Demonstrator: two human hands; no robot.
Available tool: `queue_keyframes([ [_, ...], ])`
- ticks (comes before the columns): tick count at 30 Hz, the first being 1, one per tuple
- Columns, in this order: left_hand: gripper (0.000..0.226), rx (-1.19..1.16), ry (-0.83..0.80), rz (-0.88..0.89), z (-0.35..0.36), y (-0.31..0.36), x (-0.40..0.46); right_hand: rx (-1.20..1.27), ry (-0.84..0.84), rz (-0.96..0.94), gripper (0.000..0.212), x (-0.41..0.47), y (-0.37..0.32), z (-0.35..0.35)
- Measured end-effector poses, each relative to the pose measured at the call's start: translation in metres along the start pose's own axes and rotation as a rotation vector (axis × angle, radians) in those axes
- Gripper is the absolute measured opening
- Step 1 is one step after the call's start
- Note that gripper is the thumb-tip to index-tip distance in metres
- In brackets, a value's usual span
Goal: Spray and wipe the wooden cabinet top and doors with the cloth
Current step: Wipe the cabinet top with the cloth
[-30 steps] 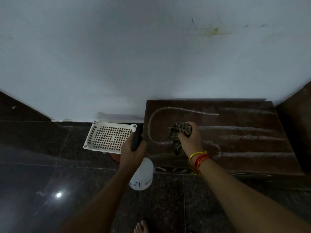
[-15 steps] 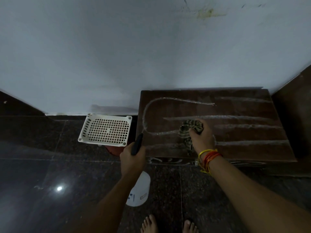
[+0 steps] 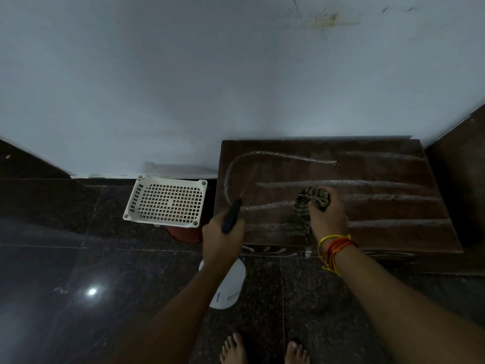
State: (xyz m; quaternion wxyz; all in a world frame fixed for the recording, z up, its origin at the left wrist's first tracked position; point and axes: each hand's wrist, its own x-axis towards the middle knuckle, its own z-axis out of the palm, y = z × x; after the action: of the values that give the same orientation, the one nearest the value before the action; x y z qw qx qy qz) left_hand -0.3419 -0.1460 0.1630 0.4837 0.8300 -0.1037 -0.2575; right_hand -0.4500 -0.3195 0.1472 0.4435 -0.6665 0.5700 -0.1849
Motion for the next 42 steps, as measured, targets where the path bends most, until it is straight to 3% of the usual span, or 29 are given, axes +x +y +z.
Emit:
queue_keyframes([
  [12,0.015,0.048,-0.236,-0.099,0.016,-0.025,-0.041,-0.023,0.091,0.022,0.029,0.005,0.017,-0.024],
  [22,0.009,0.204,-0.143,-0.112,-0.032,-0.068,-0.056,-0.017,0.032,0.042,0.036,-0.009,0.012,-0.013],
  [26,0.030,0.235,-0.060,-0.141,-0.051,-0.079,-0.059,-0.048,0.001,0.034,0.034,-0.016,0.010,-0.002],
  [29,0.029,0.216,-0.011,-0.163,-0.060,-0.084,-0.059,-0.066,-0.027,0.022,0.035,-0.020,0.006,0.006],
  [35,0.009,0.168,-0.015,-0.153,-0.054,-0.082,-0.057,-0.069,-0.004,-0.041,0.032,-0.026,0.000,0.013],
  [42,0.013,0.076,-0.108,-0.079,-0.013,-0.046,-0.054,-0.055,0.048,0.006,0.036,-0.009,0.010,-0.001],
])
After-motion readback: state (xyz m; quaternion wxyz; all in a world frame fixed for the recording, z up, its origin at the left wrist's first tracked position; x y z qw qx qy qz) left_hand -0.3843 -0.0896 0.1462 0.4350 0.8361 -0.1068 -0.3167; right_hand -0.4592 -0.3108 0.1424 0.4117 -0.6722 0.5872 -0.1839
